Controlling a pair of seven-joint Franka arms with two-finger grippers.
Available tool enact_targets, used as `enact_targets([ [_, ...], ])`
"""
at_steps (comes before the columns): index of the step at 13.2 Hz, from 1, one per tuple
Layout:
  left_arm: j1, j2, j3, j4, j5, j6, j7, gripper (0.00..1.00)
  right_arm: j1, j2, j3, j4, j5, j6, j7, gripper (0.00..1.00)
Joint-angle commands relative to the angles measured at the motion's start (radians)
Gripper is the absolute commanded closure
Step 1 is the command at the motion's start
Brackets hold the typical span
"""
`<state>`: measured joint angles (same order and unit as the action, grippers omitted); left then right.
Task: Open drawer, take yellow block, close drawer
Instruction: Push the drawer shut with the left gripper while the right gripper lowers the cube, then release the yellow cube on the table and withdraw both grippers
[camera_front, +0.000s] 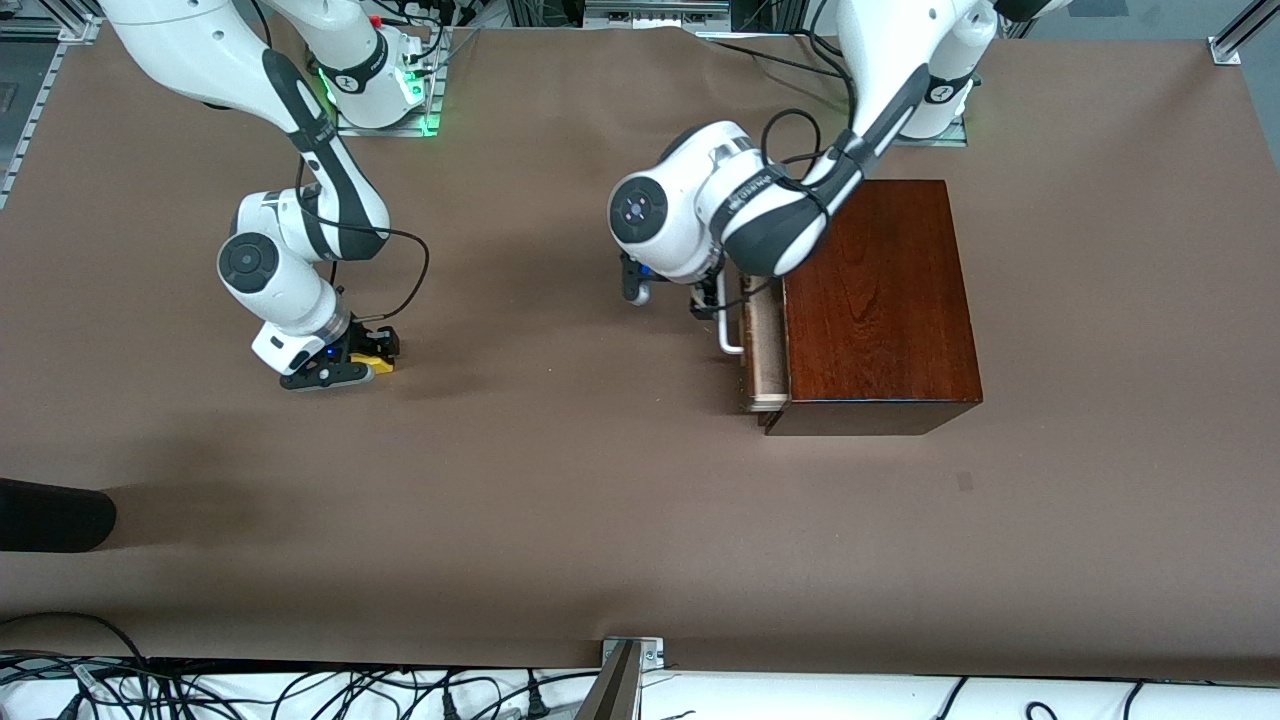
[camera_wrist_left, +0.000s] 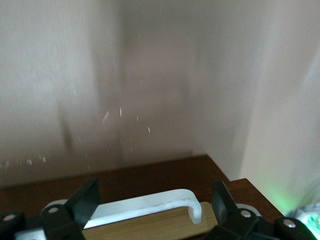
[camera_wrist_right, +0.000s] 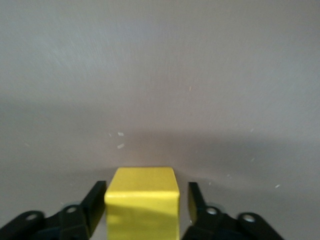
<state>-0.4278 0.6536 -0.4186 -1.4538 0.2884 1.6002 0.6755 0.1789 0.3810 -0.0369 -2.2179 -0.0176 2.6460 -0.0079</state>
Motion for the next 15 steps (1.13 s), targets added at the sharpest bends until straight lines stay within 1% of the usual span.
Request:
enact_targets([
  [1, 0.026, -0.029, 0.003, -0.016, 0.032, -0.069, 0.018, 0.0, -0.036, -0.123, 0.046, 0.076, 0.007, -0.209, -0.001, 0.0],
  [2, 0.035, -0.029, 0.001, -0.017, 0.034, -0.087, 0.018, 0.0, -0.047, -0.151, 0.046, 0.13, 0.002, -0.292, -0.012, 0.0],
  [4, 0.035, -0.029, 0.001, -0.016, 0.034, -0.092, 0.018, 0.0, -0.048, -0.212, 0.051, 0.225, -0.002, -0.417, -0.042, 0.0],
  [6, 0.037, -0.034, 0.0, -0.011, 0.034, -0.091, 0.018, 0.0, -0.05, -0.276, 0.078, 0.308, -0.005, -0.571, -0.05, 0.0],
  [8, 0.037, -0.067, -0.005, 0.028, 0.02, -0.094, 0.001, 0.0, -0.065, -0.303, 0.089, 0.442, 0.002, -0.763, -0.052, 0.0],
  [10, 0.056, -0.141, -0.002, 0.061, 0.009, -0.094, -0.02, 0.0, -0.09, -0.298, 0.081, 0.558, 0.034, -0.895, -0.052, 0.0],
  [12, 0.116, -0.207, -0.003, 0.087, -0.012, -0.12, -0.028, 0.0, -0.091, -0.315, 0.057, 0.581, 0.083, -0.998, -0.047, 0.0],
  [14, 0.179, -0.287, 0.003, 0.087, -0.002, -0.158, -0.024, 0.0, -0.091, -0.326, 0.039, 0.583, 0.085, -1.014, -0.052, 0.0],
  [15, 0.234, -0.317, 0.0, 0.089, -0.006, -0.164, -0.024, 0.0, -0.091, -0.324, 0.031, 0.589, 0.085, -1.012, -0.052, 0.0],
])
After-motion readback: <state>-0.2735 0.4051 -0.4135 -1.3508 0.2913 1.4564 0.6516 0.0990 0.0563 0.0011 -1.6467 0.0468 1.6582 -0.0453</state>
